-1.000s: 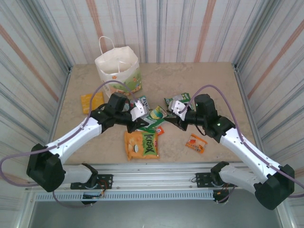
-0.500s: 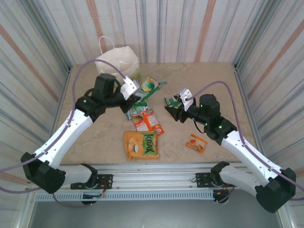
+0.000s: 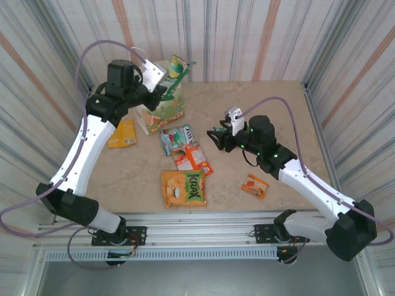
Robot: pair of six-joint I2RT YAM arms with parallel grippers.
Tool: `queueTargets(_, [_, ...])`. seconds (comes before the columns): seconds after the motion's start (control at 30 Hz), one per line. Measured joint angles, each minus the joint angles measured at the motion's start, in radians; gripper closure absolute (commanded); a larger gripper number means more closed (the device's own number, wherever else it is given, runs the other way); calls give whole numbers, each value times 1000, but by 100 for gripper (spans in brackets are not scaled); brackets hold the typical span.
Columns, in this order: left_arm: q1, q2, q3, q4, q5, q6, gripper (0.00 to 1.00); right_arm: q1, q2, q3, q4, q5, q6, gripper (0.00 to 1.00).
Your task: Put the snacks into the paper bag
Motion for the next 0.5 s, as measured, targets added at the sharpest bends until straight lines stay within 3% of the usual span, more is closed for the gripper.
queueTargets(0.5, [183, 35, 25, 272, 100, -100, 100, 65, 99, 32, -9, -9, 4, 30])
